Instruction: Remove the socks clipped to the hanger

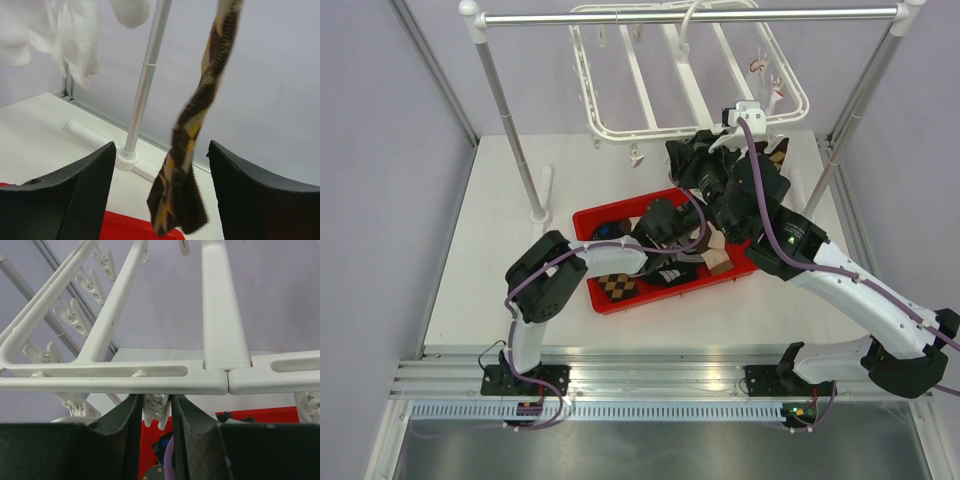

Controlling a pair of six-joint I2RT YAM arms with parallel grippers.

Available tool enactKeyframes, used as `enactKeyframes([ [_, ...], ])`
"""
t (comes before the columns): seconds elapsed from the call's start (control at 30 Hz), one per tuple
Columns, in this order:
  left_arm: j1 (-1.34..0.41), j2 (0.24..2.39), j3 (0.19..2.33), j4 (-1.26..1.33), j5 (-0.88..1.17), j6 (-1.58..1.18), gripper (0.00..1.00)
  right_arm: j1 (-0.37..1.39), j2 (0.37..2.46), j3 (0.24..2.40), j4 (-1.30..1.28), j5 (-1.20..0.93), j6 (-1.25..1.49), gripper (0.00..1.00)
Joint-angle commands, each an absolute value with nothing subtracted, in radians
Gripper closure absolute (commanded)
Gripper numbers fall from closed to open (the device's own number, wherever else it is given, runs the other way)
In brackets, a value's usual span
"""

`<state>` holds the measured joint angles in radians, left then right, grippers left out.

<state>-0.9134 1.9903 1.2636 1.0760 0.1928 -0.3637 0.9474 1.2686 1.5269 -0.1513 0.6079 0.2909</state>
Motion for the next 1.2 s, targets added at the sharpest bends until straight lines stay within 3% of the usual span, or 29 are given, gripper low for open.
enactKeyframes([
  [0.0, -0.937, 2.006, 1.319, 1.060, 0.210, -0.397, 0.23, 0.953, 1.276, 1.572, -0.143, 0.630, 0.275, 0.99],
  [0.1, -0.943, 2.014, 1.324, 1.065, 0.216, -0.411, 0.27, 0.954, 1.282, 1.574, -0.143, 0.632, 0.272, 0.99],
  [0.23, -0.942, 2.019, 1.335, 1.066, 0.225, -0.440, 0.40, 0.954, 1.282, 1.574, -0.146, 0.637, 0.270, 0.99],
  [0.33, -0.942, 2.014, 1.351, 1.051, 0.233, -0.449, 0.63, 0.954, 1.281, 1.578, -0.150, 0.637, 0.268, 0.99],
  [0.37, -0.942, 2.008, 1.358, 1.043, 0.233, -0.452, 0.80, 0.956, 1.279, 1.582, -0.150, 0.638, 0.267, 0.99],
  [0.43, -0.942, 1.996, 1.356, 1.026, 0.232, -0.453, 0.97, 0.956, 1.278, 1.580, -0.153, 0.641, 0.264, 0.99],
  [0.6, -0.942, 1.901, 1.289, 1.017, 0.210, -0.451, 0.98, 0.957, 1.264, 1.565, -0.155, 0.652, 0.265, 0.98],
  [0.67, -0.942, 1.864, 1.244, 0.996, 0.196, -0.436, 0.98, 0.957, 1.253, 1.549, -0.153, 0.655, 0.268, 0.88],
  [0.73, -0.942, 1.813, 1.206, 0.979, 0.167, -0.423, 0.98, 0.957, 1.247, 1.539, -0.152, 0.653, 0.271, 0.72],
  [0.77, -0.942, 1.798, 1.189, 0.979, 0.149, -0.410, 0.98, 0.957, 1.243, 1.536, -0.153, 0.653, 0.273, 0.59],
  [0.87, -0.940, 1.738, 1.132, 0.991, 0.141, -0.396, 0.98, 0.957, 1.227, 1.519, -0.155, 0.653, 0.278, 0.40],
  [1.0, -0.940, 1.677, 1.092, 0.988, 0.140, -0.384, 0.98, 0.957, 1.206, 1.499, -0.155, 0.640, 0.285, 0.24],
  [1.13, -0.940, 1.632, 1.054, 0.991, 0.130, -0.376, 0.98, 0.960, 1.181, 1.476, -0.153, 0.595, 0.287, 0.18],
  [1.17, -0.940, 1.615, 1.049, 0.988, 0.124, -0.377, 0.98, 0.960, 1.171, 1.473, -0.155, 0.571, 0.290, 0.06],
])
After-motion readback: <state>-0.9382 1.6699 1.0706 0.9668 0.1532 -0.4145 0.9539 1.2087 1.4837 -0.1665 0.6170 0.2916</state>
